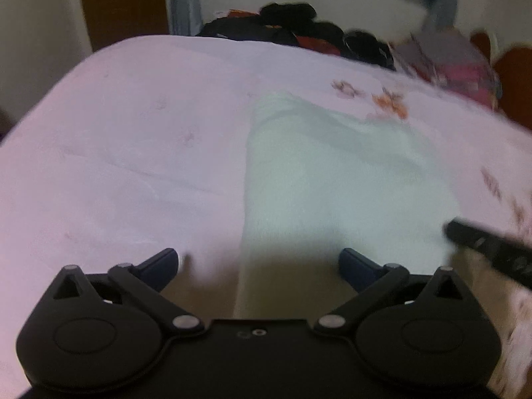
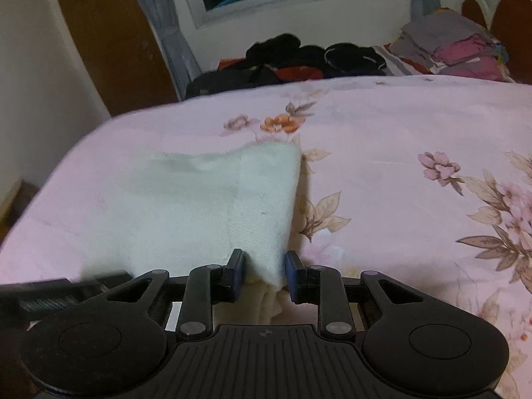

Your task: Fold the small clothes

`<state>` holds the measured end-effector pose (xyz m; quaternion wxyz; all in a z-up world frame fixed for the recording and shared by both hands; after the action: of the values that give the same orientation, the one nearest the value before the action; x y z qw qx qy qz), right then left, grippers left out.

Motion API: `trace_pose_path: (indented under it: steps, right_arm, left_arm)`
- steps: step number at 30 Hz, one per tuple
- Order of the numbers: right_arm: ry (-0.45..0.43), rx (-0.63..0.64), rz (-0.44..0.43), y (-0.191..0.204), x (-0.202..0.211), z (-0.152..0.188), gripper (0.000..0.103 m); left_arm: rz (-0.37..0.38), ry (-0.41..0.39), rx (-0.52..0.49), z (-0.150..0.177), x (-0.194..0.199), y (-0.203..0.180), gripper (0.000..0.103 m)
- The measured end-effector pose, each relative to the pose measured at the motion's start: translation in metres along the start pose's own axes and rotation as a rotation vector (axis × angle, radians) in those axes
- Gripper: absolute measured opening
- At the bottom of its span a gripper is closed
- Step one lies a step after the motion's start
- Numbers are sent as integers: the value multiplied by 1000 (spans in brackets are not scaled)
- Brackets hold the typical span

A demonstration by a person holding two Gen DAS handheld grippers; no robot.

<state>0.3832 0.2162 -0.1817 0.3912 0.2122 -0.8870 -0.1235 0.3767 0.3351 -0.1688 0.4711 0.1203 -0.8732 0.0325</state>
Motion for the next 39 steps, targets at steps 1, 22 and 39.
trace_pose_path:
  steps: [1,22,39]
  right_arm:
    - [-9,20,-4,4,9,1,25]
    - [5,50,70,34,99,81,57]
    - [-84,126,74,74,250,86,103]
  left_arm:
    - [-13,11,-20,1,3,-1,103]
    - [4,-101,-17,47,114,20,103]
    - [-22,-180,-5,95,233,18,103]
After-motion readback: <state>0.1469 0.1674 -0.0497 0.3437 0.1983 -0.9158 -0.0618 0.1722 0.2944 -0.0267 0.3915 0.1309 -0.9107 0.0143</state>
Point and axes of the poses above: each gripper's, at about its wrist camera, not at the fingertips, and x roughly against the way its jaws point, y to its left, z to its underside, the point moved 7 cm from there along -x, roughly the way its jaws point, and after that the axes turned 3 degrees about -z, right-handed, at the moved point
